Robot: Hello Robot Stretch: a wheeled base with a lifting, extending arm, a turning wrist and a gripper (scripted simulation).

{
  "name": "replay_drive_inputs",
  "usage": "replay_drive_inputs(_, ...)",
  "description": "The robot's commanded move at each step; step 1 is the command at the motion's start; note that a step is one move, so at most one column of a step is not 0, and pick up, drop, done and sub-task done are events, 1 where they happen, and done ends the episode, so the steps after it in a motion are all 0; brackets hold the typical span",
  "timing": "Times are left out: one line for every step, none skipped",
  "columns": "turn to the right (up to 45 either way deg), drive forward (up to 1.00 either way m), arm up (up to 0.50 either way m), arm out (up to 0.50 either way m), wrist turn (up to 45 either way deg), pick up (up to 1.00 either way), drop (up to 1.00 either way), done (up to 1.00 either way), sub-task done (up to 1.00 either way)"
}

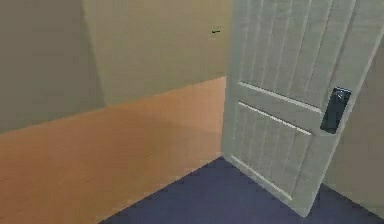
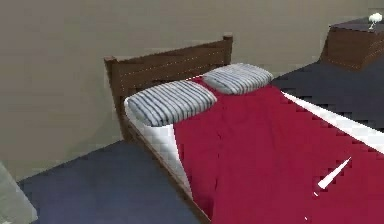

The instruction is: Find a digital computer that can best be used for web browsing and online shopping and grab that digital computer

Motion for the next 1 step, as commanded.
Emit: replay_drive_inputs(0.0,1.00,0.00,0.00,0.0,0.00,0.00,0.00,0.00)
